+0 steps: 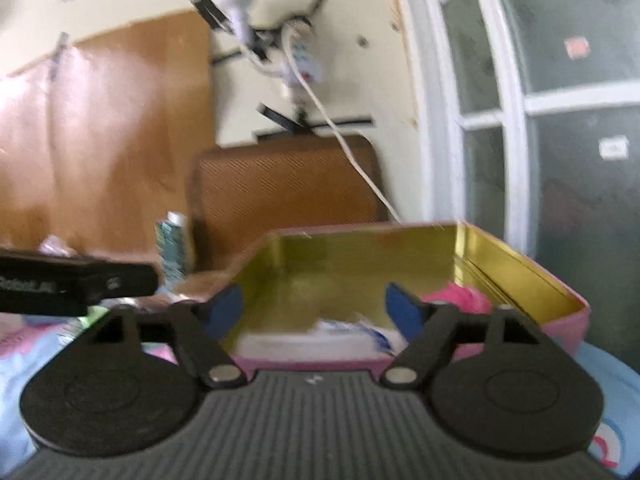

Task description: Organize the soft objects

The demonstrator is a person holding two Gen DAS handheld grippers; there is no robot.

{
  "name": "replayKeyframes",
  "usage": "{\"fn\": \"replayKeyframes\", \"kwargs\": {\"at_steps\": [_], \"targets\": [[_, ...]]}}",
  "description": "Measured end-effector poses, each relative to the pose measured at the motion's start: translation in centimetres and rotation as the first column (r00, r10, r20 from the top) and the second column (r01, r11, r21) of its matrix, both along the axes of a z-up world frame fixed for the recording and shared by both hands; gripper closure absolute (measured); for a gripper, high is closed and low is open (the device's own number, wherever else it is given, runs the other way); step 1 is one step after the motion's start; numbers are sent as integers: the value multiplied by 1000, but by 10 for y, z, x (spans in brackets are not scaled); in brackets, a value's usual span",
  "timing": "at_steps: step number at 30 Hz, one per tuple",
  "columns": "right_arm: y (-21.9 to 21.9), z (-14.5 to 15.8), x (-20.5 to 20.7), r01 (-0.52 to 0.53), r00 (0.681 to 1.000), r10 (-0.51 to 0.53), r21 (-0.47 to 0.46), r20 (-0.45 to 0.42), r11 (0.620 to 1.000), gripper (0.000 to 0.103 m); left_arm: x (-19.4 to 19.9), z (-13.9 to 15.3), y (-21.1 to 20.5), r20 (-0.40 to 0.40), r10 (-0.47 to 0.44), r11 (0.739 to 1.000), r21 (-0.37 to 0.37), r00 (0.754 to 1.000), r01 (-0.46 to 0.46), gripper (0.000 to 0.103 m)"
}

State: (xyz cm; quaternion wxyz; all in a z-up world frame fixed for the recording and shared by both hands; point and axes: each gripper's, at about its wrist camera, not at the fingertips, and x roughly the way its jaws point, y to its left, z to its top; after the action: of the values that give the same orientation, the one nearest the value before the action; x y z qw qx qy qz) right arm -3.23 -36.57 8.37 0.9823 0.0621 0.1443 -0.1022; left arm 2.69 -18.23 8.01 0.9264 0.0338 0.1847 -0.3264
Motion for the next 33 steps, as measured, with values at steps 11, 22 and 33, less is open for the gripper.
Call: {"fn": "replayKeyframes", "kwargs": {"at_steps": [11, 22, 33], "targets": [[111, -18, 78, -429, 890, 427, 28, -161, 903, 56, 34, -60, 181, -187, 441, 895, 19, 878, -445, 42], [118, -60, 158, -356, 839, 377, 127, -392, 926, 77, 37, -73, 190, -232, 385, 919, 7, 893, -394, 44], [126, -35, 66, -468, 768, 546, 290, -335, 835, 91, 38, -76, 204, -312, 331, 922, -96, 891, -376, 44]]}}
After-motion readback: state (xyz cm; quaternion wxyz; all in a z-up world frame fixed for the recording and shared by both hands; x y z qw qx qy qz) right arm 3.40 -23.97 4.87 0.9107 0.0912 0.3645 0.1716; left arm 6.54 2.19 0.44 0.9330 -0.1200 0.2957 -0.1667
